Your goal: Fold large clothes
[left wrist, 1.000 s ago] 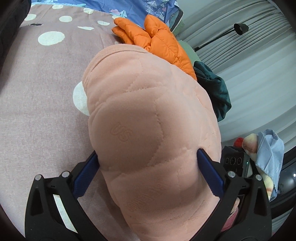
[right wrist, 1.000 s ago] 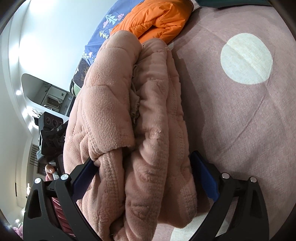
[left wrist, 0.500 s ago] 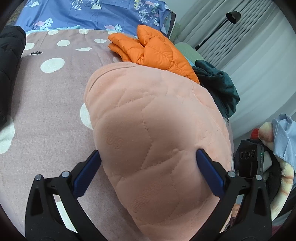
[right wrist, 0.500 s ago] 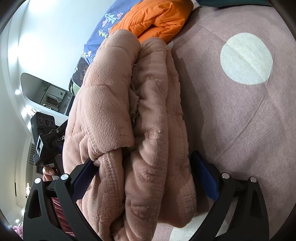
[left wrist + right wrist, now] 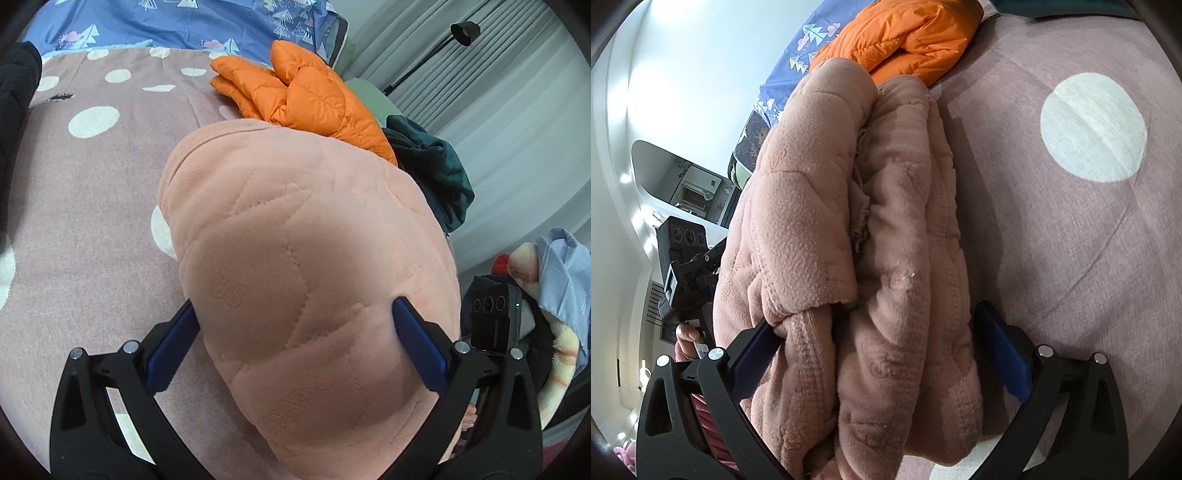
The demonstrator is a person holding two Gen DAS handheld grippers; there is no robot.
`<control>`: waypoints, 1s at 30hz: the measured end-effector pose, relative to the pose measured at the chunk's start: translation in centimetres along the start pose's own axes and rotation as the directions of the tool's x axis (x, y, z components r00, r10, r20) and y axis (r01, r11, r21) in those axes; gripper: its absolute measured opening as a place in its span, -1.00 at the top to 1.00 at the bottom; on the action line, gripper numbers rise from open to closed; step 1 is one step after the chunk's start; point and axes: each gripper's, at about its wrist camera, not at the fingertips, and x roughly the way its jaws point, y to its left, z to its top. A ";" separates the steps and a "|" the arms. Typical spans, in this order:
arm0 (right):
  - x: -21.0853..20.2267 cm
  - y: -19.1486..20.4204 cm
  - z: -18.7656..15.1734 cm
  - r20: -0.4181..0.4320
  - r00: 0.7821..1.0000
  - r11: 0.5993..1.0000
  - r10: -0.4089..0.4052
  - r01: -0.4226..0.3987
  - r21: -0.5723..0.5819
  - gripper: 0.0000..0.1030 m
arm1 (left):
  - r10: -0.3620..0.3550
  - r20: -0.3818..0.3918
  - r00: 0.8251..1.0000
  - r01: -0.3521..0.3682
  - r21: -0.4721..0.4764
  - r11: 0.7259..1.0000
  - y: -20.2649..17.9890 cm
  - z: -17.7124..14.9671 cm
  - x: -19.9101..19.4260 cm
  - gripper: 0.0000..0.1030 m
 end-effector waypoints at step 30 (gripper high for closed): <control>-4.8 6.4 -1.6 0.114 0.982 0.964 0.151 -0.121 -0.235 -0.14 | -0.038 0.244 0.969 0.030 0.035 0.999 -2.6 0.3 -7.6 -0.65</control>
